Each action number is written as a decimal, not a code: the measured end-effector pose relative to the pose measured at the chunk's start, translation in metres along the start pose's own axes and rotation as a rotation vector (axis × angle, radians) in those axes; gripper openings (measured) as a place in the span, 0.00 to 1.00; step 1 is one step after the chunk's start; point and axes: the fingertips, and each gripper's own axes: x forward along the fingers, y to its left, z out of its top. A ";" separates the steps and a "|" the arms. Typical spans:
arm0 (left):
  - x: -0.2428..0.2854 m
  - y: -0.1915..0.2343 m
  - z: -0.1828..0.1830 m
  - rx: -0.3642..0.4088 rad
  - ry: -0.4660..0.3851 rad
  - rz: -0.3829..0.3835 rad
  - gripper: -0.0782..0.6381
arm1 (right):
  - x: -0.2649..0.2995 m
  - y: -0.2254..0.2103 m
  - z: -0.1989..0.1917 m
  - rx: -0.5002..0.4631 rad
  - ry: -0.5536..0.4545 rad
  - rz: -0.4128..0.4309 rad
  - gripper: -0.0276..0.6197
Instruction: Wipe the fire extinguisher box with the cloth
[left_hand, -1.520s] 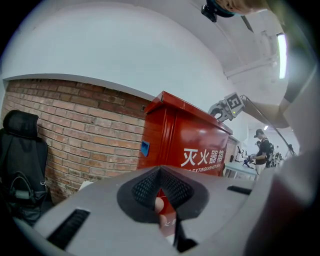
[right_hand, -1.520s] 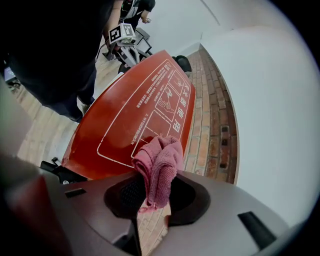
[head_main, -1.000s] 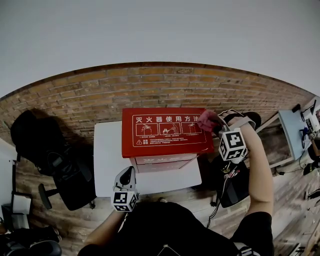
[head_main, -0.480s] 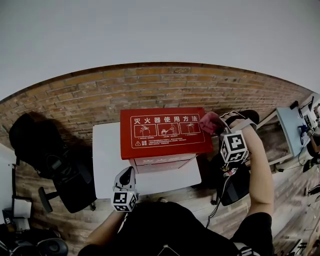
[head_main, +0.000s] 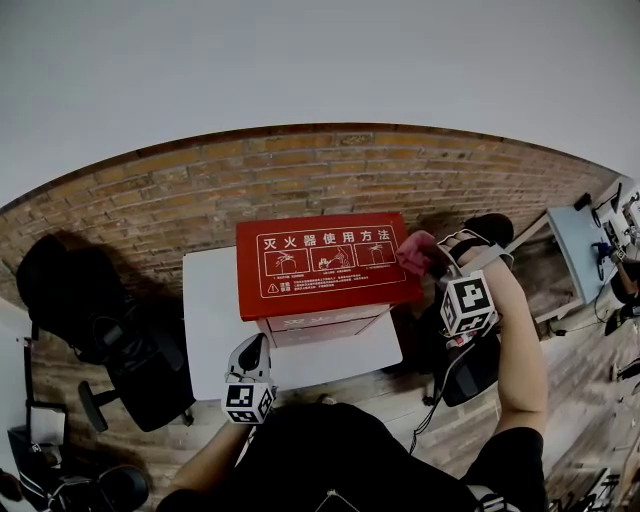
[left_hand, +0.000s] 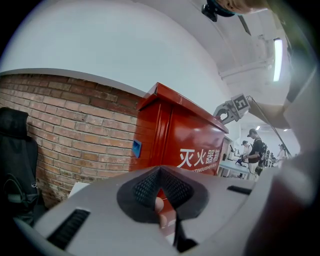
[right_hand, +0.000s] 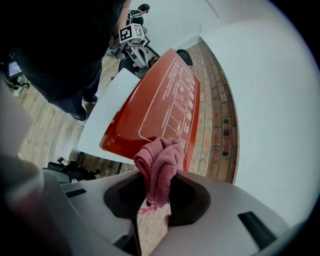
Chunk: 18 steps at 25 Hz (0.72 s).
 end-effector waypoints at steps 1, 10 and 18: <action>0.000 0.000 0.000 0.001 0.000 -0.002 0.13 | -0.002 0.002 0.001 -0.002 0.000 0.000 0.21; -0.009 -0.002 0.000 0.007 0.006 -0.019 0.13 | -0.018 0.016 0.013 -0.016 -0.016 -0.002 0.21; -0.021 0.001 -0.001 0.009 0.003 -0.014 0.13 | -0.019 0.011 0.027 -0.059 -0.011 -0.019 0.21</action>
